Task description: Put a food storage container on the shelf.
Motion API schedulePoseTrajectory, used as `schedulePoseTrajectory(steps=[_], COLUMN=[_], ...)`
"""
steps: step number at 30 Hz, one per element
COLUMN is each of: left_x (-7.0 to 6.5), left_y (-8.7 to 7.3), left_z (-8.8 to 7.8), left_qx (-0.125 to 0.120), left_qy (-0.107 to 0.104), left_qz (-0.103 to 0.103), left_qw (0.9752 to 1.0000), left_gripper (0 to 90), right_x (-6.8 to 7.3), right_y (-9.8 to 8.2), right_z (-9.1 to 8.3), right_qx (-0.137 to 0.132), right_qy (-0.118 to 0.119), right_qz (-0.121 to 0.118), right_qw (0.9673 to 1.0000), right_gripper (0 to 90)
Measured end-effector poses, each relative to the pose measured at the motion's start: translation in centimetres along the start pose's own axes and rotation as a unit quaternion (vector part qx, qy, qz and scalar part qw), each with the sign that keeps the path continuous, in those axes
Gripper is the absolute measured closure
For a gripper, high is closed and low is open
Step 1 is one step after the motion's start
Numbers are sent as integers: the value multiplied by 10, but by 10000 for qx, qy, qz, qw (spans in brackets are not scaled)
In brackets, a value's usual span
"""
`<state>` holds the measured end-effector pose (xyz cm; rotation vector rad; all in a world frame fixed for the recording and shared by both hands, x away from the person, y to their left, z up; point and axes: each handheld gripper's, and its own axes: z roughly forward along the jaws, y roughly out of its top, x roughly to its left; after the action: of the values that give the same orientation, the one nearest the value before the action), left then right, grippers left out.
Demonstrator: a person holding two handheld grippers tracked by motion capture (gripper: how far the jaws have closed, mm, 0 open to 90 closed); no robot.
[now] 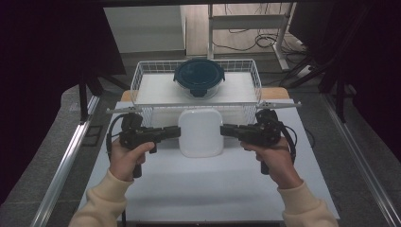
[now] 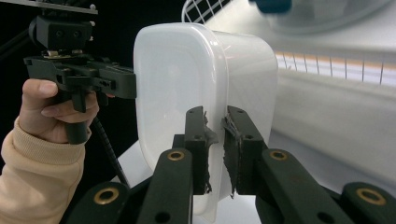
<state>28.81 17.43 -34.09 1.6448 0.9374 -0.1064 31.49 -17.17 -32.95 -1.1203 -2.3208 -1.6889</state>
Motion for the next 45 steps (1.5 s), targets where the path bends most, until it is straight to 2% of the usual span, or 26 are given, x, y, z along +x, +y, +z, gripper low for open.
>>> schedulePoseTrajectory(steps=[2, 3, 4, 10, 12, 13, 14, 15, 17, 18, 19, 20, 22, 23, 26, 29, 30, 31, 33, 34, 36, 38, 39, 40, 42, 45], left_x=[-1, -2, -2, -4, -4, -4, -4, -4, -4, -4, -4, -4, -3, -3, -2, 0, 1, 2, 5, 5, 11, 15, 19, 24, 41, 56], left_y=[9, 13, 22, 42, 54, 54, 62, 62, 74, 74, 82, 82, 97, 97, 118, 128, 133, 138, 150, 150, 164, 168, 171, 173, 177, 179], left_z=[-3, -4, -6, -9, -11, -11, -12, -12, -14, -14, -15, -15, -17, -17, -21, -22, -23, -23, -24, -24, -22, -21, -19, -16, -8, 2], left_qx=[-32, -43, -72, -136, -170, -170, -178, -178, -179, -179, -195, -195, -215, -215, -228, -222, -222, -226, -228, -228, -194, -183, -168, -142, -26, 38], left_qy=[16, 19, 10, 71, 55, 55, 47, 47, 67, 67, 48, 48, 6, 6, -29, -50, -72, -94, -120, -120, -110, -106, -113, -140, -194, -143], left_qz=[41, 64, 86, 167, 174, 174, 178, 178, 193, 193, 190, 190, 186, 186, 215, 203, 165, 120, 15, 15, -98, -125, -179, -233, -447, -644], left_qw=[10000, 10000, 9999, 9997, 9997, 9997, 9997, 9997, 9996, 9996, 9996, 9996, 9996, 9996, 9995, 9995, 9996, 9996, 9997, 9997, 9997, 9997, 9996, 9995, 9988, 9978], left_gripper=[813, 813, 813, 811, 810, 810, 810, 810, 810, 810, 810, 810, 809, 809, 808, 808, 807, 807, 807, 806, 806, 806, 805, 805, 804, 802], right_x=[4, 4, 7, 13, 15, 15, 15, 15, 15, 15, 16, 17, 19, 19, 23, 24, 23, 23, 23, 23, 19, 16, 10, 10, -3, -17], right_y=[16, 16, 26, 48, 62, 66, 70, 70, 82, 82, 91, 94, 104, 104, 124, 135, 145, 145, 160, 160, 172, 176, 183, 183, 188, 189], right_z=[-1, -1, -2, -4, -5, -6, -6, -6, -6, -6, -6, -6, -8, -8, -10, -10, -10, -10, -9, -9, -6, -5, -1, -1, 7, 18], right_qx=[-38, -38, -47, -72, -73, -64, -64, -64, -86, -86, -99, -118, -138, -138, -154, -153, -144, -144, -135, -135, -108, -102, -79, -79, 8, 113], right_qy=[-22, -22, -53, -122, -158, -171, -167, -167, -171, -171, -190, -180, -195, -195, -205, -210, -204, -204, -189, -189, -191, -199, -222, -222, -223, -269], right_qz=[-85, -85, -135, -247, -284, -284, -270, -270, -285, -285, -292, -287, -302, -302, -327, -320, -275, -275, -231, -231, -131, -89, 2, 2, 180, 380], right_qw=[10000, 10000, 9999, 9996, 9994, 9994, 9995, 9995, 9994, 9994, 9993, 9994, 9993, 9993, 9991, 9992, 9993, 9993, 9995, 9995, 9997, 9997, 9997, 9997, 9996, 9989], right_gripper=[795, 795, 794, 795, 795, 795, 796, 796, 796, 796, 796, 795, 795, 795, 796, 796, 796, 796, 796, 796, 796, 796, 795, 795, 795, 794])
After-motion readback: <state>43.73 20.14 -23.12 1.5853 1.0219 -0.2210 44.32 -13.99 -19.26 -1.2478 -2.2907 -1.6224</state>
